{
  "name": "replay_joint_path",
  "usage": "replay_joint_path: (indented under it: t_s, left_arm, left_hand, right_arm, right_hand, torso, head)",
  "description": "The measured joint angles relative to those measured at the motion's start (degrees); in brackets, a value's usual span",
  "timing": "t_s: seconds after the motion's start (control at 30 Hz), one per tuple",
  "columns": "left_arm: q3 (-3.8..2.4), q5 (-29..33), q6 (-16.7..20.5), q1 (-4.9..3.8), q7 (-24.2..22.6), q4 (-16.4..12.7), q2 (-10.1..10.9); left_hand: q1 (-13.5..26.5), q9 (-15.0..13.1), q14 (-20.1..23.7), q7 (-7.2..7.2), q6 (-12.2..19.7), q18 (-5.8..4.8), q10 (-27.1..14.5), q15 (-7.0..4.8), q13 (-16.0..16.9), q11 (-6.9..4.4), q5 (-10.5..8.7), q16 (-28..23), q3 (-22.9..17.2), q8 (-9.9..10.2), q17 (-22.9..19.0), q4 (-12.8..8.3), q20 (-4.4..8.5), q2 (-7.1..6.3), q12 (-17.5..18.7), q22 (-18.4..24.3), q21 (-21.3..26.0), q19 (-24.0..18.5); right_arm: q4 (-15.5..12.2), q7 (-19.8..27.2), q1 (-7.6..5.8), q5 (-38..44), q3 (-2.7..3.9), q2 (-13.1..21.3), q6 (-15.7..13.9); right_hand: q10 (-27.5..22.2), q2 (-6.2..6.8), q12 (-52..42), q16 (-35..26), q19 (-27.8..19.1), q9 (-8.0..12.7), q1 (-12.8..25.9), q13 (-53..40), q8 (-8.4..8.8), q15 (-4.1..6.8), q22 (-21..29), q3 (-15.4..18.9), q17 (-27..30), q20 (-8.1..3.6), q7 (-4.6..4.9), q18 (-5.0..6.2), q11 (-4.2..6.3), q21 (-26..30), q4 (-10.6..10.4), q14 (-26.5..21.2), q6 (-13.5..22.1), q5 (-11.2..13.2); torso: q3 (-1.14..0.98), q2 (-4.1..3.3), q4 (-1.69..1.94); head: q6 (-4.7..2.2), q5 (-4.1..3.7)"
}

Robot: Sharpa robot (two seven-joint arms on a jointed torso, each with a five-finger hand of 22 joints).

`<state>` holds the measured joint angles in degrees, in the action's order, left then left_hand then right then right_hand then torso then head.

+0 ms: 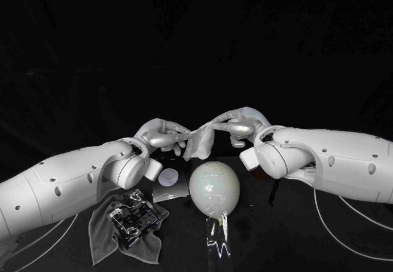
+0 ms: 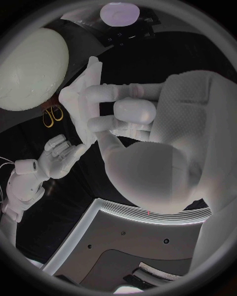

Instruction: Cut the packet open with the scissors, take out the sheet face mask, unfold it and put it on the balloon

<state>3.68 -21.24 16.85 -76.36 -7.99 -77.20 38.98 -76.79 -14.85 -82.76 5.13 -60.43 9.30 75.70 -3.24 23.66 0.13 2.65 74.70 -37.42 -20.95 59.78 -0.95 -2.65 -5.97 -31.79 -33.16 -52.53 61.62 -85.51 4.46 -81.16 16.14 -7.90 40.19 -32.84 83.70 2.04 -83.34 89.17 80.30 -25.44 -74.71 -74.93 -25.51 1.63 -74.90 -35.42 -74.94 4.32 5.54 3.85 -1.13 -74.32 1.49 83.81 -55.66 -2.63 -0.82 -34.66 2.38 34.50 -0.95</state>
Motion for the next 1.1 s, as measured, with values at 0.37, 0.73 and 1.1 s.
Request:
replay_joint_path:
  t_s: [0.37, 0.73, 1.1]
  left_arm:
    - [-0.18, 3.1, -0.3, -0.01, -0.4, 0.7, -0.3]
    - [-0.26, 6.8, -0.3, -0.04, -0.2, 3.9, -0.4]
    - [-0.27, 10.8, -0.4, -0.04, 1.1, 5.2, -0.1]
  left_hand:
    - [0.4, 0.0, -0.1, -0.08, 0.3, 0.56, 0.2, 0.07, 0.0, 0.19, -0.01, 0.0, -0.4, -0.9, 0.0, 0.1, 0.2, -0.38, 0.0, -0.1, -0.2, -0.2]
    - [1.1, 0.0, -0.1, -0.11, 0.5, 0.55, 0.4, 0.09, 0.1, -0.01, -0.03, 0.2, -1.1, -1.4, -0.3, -0.3, 0.19, -0.54, -0.2, -0.3, -0.5, -0.2]
    - [1.6, 0.0, -0.4, -0.21, 0.6, 0.51, 0.4, -0.04, 0.3, -0.01, -0.15, 0.5, -1.8, -1.8, 0.1, -0.6, 0.19, -1.0, -0.5, -0.5, -0.7, -0.2]
  right_arm:
    - [0.8, -0.7, 0.0, 0.7, -0.01, -0.2, 0.0]
    - [0.8, -1.6, 0.0, 1.7, -0.01, 1.1, 0.5]
    - [1.1, -4.1, -0.01, 3.4, -0.02, 2.4, 2.5]
  right_hand:
    - [0.0, 0.01, -0.2, -0.2, 0.0, 0.0, 0.0, 0.0, -0.01, 0.0, 0.0, 0.0, 0.0, 0.0, -0.07, 0.0, 0.0, 0.0, 0.0, 0.0, 0.0, 0.0]
    - [-0.2, 0.09, -0.2, 0.1, 0.0, 0.0, 0.1, 0.0, -0.01, 0.14, 0.0, 0.0, 0.0, 0.0, -0.23, 0.0, -0.01, 0.0, 0.0, 0.1, 0.0, 0.0]
    - [-0.2, 0.24, -0.1, 0.0, 0.0, 0.0, 0.2, 0.0, -0.03, 0.15, 0.0, -0.2, 0.0, 0.0, -0.2, 0.0, -0.01, 0.0, 0.2, 0.2, 0.0, 0.1]
  torso:
    - [0.0, 0.02, 0.01]
    - [0.0, 0.02, 0.01]
    - [0.0, 0.05, 0.01]
  head:
    - [0.05, -0.07]
    - [0.12, -0.19]
    - [0.19, -0.3]
